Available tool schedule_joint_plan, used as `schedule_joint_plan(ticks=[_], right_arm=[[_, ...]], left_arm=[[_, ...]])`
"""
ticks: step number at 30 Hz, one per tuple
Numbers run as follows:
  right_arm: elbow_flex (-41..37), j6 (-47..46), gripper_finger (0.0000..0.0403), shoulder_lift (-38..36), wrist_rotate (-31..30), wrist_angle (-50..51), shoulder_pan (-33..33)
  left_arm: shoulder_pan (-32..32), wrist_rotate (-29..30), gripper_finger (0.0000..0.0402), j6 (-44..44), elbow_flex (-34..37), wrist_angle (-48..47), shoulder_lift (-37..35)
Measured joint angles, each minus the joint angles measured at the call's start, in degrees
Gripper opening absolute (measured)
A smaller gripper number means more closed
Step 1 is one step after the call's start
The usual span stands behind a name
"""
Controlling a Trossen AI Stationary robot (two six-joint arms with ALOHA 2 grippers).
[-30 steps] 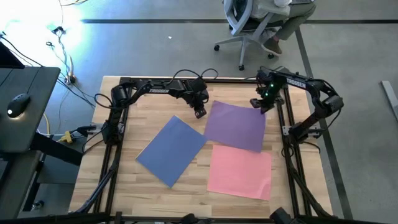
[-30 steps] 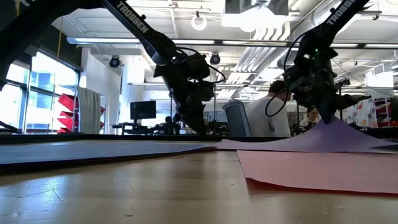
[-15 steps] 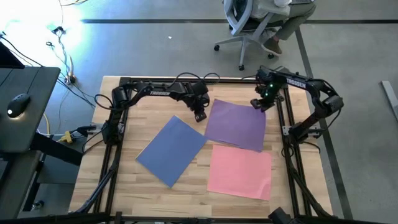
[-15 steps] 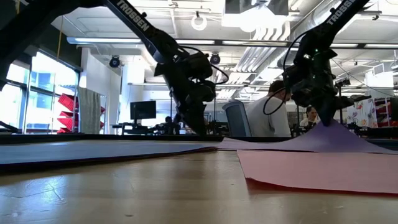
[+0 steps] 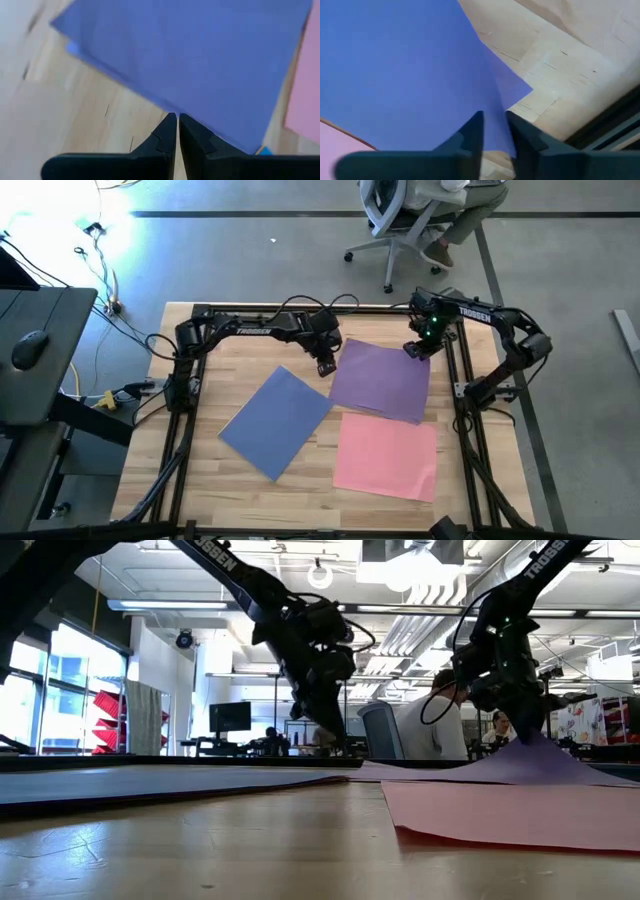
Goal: Organize paper
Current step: Stack the violet paper on the top right violet paper
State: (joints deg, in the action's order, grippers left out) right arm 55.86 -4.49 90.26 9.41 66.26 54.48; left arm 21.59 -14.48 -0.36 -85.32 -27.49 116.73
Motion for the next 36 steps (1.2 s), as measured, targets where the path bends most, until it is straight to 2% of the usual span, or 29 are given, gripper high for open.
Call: schedule_joint_plan(ticks=[5,8,11,17,23,28,32,36], right_arm=[[0.0,1.6,0.0185,0.0,-0.1,-0.1,-2.0],[0.0,0.6,0.0209,0.0,-4.1,1.0,-3.4],[0.0,-1.0,0.0217,-0.1,-8.6,3.3,-5.4],[-0.3,-5.2,0.0209,-4.1,-11.6,1.5,-10.7],[-5.0,-15.0,0.0172,-6.7,-22.8,-6.0,-13.3],[-9.5,-20.1,0.0094,-6.7,-23.1,-13.1,-11.3],[-11.4,-20.8,0.0020,-6.7,-26.0,-15.2,-9.7],[-13.1,-21.2,0.0006,-6.6,-29.1,-15.8,-8.0]], left_arm=[[-1.1,0.0,0.0000,0.0,0.0,-0.9,0.0],[-2.2,0.0,0.0000,0.0,0.0,-1.5,0.0],[-3.4,-0.1,0.0000,0.0,0.0,-1.5,0.0],[-5.5,0.1,0.0000,0.2,0.0,-2.8,0.0],[-6.7,0.2,0.0000,-0.5,0.6,-2.8,0.0],[-8.0,-0.9,0.0000,-1.5,2.6,-3.6,0.0],[-9.4,-1.6,0.0000,-1.0,3.2,-4.8,0.1],[-10.5,-1.7,0.0000,-0.5,3.2,-4.1,0.2]])
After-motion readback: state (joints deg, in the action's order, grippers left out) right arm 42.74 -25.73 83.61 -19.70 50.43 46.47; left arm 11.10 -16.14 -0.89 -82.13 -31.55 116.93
